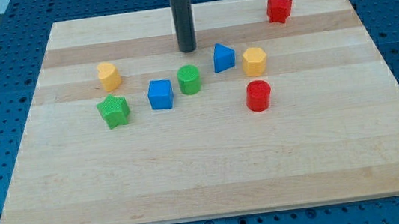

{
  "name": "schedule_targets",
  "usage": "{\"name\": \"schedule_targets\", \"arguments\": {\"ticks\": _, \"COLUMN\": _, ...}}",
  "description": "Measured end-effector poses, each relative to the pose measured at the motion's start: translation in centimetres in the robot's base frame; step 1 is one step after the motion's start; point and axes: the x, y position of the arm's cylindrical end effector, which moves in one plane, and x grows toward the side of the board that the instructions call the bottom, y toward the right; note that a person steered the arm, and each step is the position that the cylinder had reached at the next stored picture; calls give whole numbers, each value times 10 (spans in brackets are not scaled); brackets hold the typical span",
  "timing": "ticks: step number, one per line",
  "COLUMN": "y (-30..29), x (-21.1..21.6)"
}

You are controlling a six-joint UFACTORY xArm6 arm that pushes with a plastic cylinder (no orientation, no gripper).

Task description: Push the blue triangle to the bottom of the red star

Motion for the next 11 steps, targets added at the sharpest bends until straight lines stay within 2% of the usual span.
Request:
{"name": "schedule_targets", "arguments": {"ticks": 2, "y": -5, "x": 39}}
{"name": "schedule_targets", "arguments": {"ticks": 4, "y": 33, "x": 54}}
{"name": "schedule_targets", "arguments": {"ticks": 8, "y": 142, "x": 8}}
{"name": "schedule_targets", "arguments": {"ticks": 11, "y": 157, "x": -4}}
